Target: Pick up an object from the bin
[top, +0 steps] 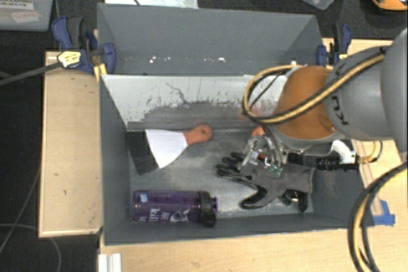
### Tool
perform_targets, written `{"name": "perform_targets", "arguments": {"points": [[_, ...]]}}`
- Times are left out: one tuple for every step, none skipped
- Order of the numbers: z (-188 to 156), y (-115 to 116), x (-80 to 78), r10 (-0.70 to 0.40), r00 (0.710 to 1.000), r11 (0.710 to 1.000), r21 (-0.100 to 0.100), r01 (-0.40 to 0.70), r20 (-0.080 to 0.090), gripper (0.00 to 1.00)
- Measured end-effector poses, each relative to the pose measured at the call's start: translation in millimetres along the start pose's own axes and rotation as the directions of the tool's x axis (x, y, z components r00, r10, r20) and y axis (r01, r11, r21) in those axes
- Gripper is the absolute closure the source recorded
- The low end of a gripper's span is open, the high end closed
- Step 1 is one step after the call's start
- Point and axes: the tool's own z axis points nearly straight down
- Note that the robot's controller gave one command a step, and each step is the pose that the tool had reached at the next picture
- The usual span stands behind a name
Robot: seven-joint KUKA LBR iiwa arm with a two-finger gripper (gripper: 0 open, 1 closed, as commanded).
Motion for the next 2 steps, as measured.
{"name": "perform_targets", "arguments": {"points": [[0.7, 44.1, 47.6, -0.114, 0.993, 0.993, -0.004, 0.114, 0.0, 0.0], [1.1, 42.5, 47.8, -0.109, 0.994, 0.994, -0.003, 0.109, -0.002, 1.0]]}}
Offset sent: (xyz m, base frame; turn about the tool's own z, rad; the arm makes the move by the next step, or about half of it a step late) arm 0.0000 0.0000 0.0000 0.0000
